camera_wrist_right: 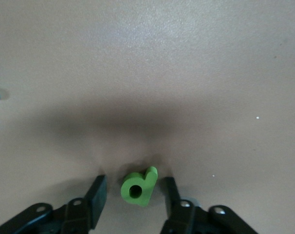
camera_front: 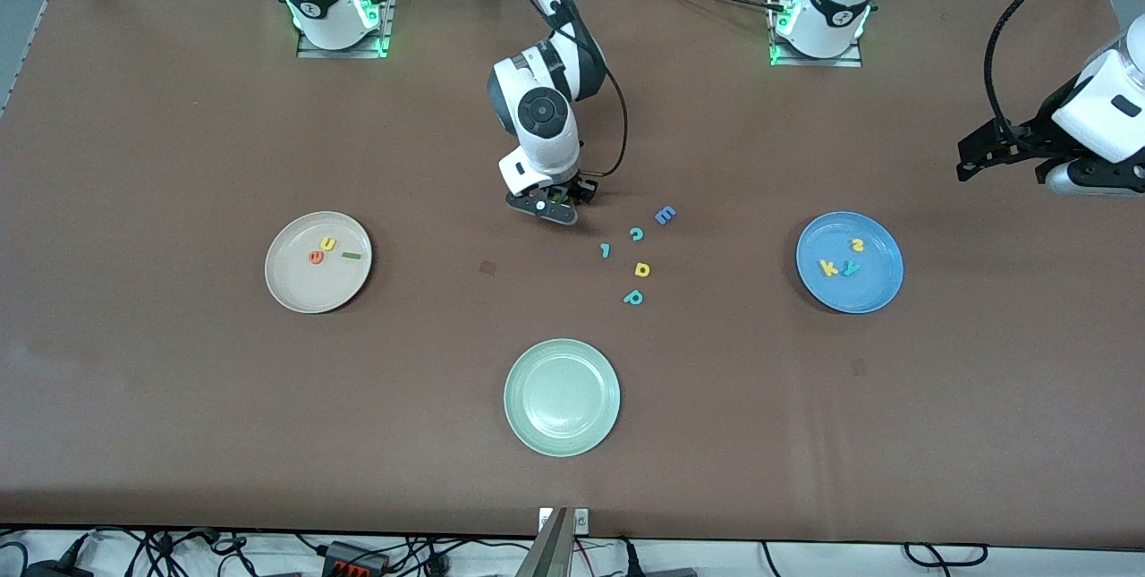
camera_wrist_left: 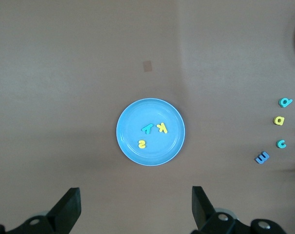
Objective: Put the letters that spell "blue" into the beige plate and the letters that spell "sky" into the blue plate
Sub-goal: 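Carry the green d to the beige plate with the right gripper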
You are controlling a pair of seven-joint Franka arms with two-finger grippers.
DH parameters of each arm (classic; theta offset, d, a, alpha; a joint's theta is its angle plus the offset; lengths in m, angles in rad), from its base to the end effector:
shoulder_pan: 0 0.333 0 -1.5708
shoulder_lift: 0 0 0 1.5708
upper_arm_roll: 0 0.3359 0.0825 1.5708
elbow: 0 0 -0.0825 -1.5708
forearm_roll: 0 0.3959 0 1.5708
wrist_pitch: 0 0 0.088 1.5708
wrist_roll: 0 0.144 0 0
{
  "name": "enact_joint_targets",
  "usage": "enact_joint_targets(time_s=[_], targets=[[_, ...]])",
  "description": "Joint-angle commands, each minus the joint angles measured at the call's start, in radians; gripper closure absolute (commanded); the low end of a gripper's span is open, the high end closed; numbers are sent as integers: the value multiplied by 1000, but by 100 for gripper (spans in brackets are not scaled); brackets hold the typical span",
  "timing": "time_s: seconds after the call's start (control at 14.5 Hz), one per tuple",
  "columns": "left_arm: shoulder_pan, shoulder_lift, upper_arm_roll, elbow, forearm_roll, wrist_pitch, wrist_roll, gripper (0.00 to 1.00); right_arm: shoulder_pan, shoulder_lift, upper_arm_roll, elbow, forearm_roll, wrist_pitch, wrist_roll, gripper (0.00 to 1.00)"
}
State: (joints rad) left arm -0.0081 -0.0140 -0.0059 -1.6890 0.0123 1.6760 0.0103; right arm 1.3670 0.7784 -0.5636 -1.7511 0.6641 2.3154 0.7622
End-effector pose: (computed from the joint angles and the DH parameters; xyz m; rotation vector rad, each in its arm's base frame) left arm 0.5682 -0.0063 0.5670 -3.1290 0.0400 -0.0016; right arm 0.4313 0.5168 0.1427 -3.0718 0.4808 0.1263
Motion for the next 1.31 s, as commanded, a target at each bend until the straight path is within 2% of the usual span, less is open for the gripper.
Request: enact_joint_targets(time_s=[0.0, 0.48, 0.9, 1.04, 1.24], targets=[[0, 0, 1, 17, -22, -18, 19, 0, -3, 10, 4, 16, 20, -2, 14, 49], [0, 0, 1, 17, -22, -18, 19, 0, -2, 10, 4, 16, 20, -2, 8, 87], [0, 0, 1, 17, -22, -18, 17, 0, -23, -4, -12, 19, 19, -2, -7, 89], [0, 2, 1, 17, -23, -18, 17, 0, -51, -28, -67, 18, 6, -22, -52, 89], [0, 0, 1, 17, -23, -21, 17, 0, -88, -82, -203, 16, 6, -192, -235, 89]])
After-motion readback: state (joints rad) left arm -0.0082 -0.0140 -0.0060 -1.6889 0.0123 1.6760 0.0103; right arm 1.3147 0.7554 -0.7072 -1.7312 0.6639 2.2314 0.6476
